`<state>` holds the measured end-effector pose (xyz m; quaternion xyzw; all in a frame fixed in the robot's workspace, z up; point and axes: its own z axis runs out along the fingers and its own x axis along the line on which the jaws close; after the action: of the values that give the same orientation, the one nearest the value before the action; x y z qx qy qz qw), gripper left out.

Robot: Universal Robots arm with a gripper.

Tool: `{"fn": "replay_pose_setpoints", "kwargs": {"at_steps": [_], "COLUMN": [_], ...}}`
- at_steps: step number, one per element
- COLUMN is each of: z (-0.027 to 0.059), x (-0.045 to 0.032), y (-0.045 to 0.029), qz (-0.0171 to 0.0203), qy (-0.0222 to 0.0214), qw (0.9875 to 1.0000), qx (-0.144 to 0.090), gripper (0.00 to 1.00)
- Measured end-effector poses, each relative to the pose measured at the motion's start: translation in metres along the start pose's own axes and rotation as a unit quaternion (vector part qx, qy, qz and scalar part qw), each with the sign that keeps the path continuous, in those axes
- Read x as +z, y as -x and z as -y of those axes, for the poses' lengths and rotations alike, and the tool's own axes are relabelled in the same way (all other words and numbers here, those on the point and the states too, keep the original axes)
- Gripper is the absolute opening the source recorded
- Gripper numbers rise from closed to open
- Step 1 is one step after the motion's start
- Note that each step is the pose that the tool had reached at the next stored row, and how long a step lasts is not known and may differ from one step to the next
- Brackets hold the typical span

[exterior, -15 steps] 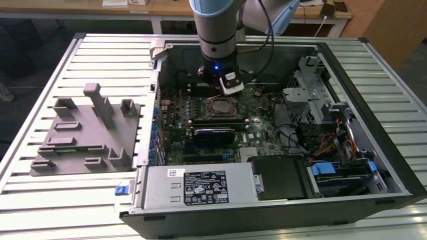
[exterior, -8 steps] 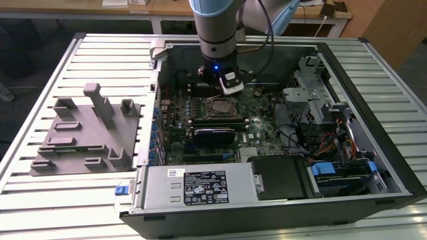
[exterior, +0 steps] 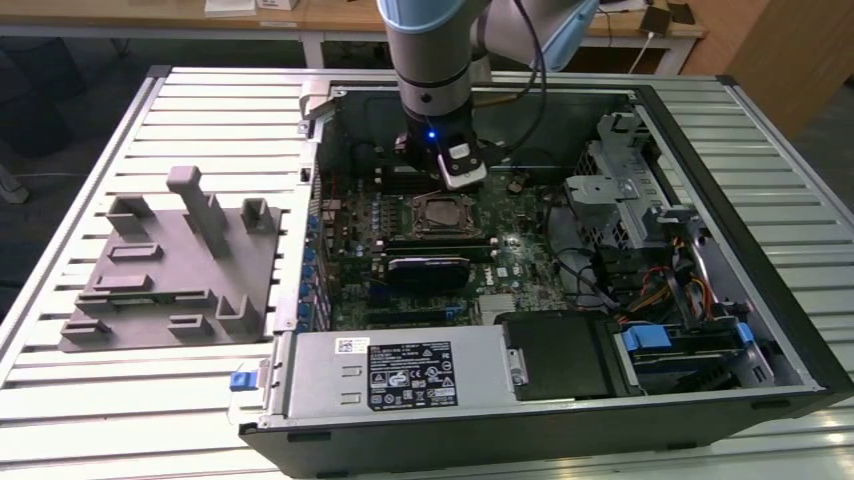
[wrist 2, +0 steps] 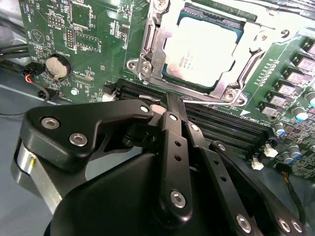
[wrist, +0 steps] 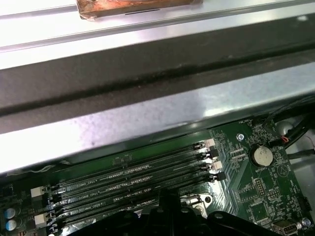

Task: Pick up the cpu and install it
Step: 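Install the first cpu locking lever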

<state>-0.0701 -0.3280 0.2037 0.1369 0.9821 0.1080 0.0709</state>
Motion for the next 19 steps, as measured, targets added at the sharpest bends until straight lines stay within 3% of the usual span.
{"fn": "replay_pose_setpoints", "kwargs": {"at_steps": [9,19], "z": [-0.0007,-0.0011], "x": [0.0012,0.0022], "y": [-0.0008,-0.0079], "qz": [0.002,0.0094], "qy": [-0.0001,0.001], "qw": [1.0,1.0], "qx": [0.002,0.002], "gripper": [0.11,0.11]}}
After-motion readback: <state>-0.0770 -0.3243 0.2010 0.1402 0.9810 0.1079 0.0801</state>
